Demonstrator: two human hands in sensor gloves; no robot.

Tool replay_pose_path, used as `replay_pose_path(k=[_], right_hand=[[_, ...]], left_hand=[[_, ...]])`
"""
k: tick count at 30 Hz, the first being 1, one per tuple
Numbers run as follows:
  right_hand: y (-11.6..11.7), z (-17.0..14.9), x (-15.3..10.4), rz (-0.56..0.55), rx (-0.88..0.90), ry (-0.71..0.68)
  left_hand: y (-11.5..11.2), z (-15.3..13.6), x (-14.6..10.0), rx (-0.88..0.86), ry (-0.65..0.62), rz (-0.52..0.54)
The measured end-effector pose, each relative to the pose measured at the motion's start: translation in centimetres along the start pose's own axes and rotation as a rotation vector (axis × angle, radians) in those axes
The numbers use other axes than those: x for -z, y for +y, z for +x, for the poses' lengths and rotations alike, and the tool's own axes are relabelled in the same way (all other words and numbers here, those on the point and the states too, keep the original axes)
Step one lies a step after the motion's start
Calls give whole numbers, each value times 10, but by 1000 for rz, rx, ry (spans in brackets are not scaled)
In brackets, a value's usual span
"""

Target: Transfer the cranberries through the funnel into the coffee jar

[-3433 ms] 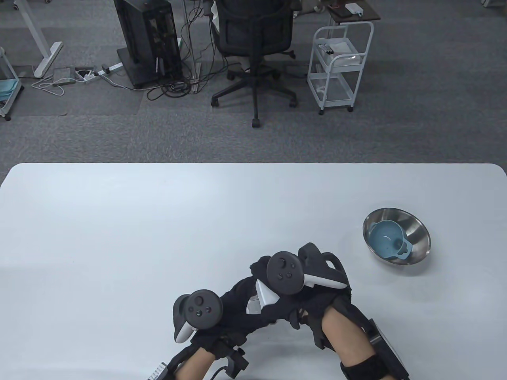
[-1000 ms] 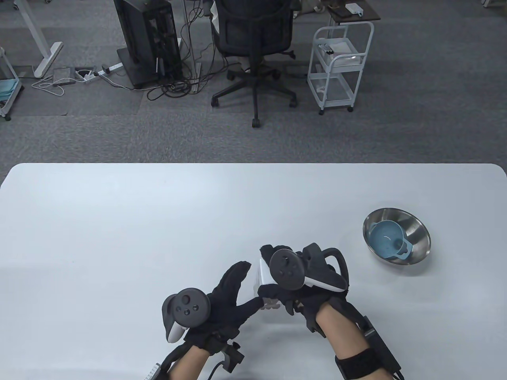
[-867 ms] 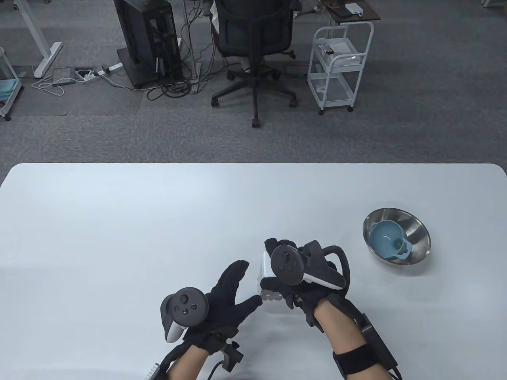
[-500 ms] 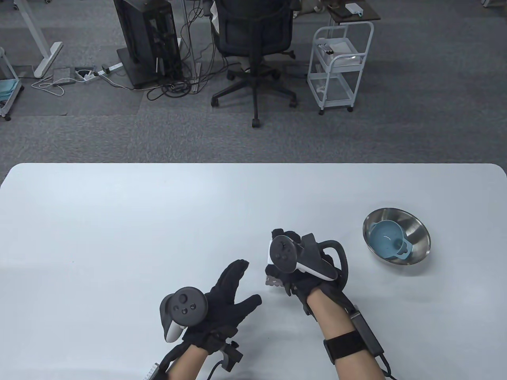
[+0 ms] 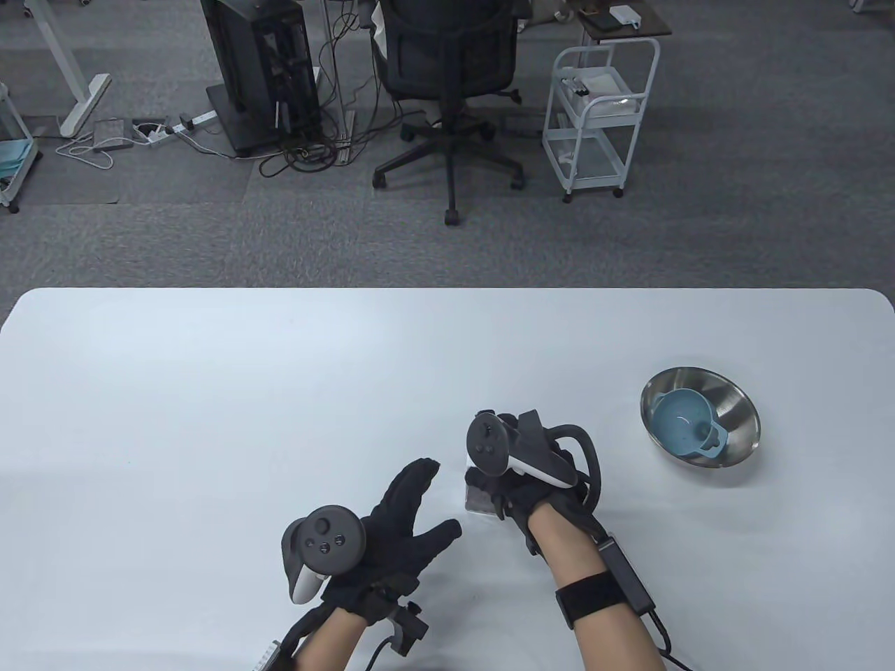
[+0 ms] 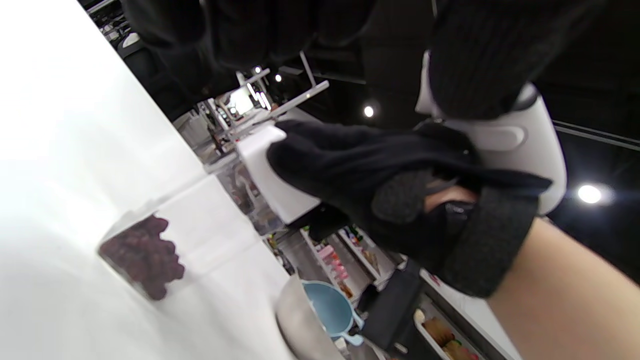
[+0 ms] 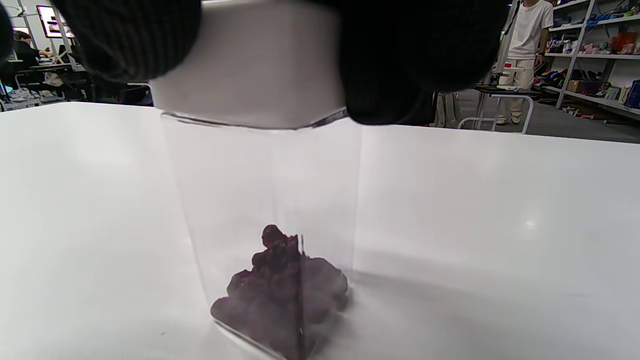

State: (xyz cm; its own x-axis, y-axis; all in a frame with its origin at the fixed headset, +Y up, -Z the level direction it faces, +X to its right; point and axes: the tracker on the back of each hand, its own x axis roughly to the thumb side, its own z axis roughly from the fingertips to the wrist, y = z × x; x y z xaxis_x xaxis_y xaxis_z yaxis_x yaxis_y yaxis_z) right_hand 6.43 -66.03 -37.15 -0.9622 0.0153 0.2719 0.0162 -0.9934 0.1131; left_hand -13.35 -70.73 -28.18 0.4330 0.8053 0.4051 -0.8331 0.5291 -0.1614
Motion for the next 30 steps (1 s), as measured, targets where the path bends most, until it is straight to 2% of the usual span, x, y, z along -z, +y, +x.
replay_pose_path(k=[3, 8, 11, 16, 20, 25, 30], right_hand=[[-1, 0, -1, 38, -17, 13], [-3, -3, -4, 40, -5, 16], [-17, -9, -14, -3, 47, 15], [-47, -27, -44, -154, 227, -42], [-55, -43, -68, -250, 364, -89], [-45, -61, -92, -321, 512, -111], [-17, -77, -107, -344, 593, -104]], left_hand=[[0, 0, 0, -1, -2, 1], [1, 0, -1, -2, -4, 4], [3, -1, -1, -6, -1, 8], [9, -2, -1, 9, -2, 19], [15, -3, -2, 23, -5, 16], [22, -5, -3, 35, 1, 4], [24, -8, -2, 39, 12, -15]])
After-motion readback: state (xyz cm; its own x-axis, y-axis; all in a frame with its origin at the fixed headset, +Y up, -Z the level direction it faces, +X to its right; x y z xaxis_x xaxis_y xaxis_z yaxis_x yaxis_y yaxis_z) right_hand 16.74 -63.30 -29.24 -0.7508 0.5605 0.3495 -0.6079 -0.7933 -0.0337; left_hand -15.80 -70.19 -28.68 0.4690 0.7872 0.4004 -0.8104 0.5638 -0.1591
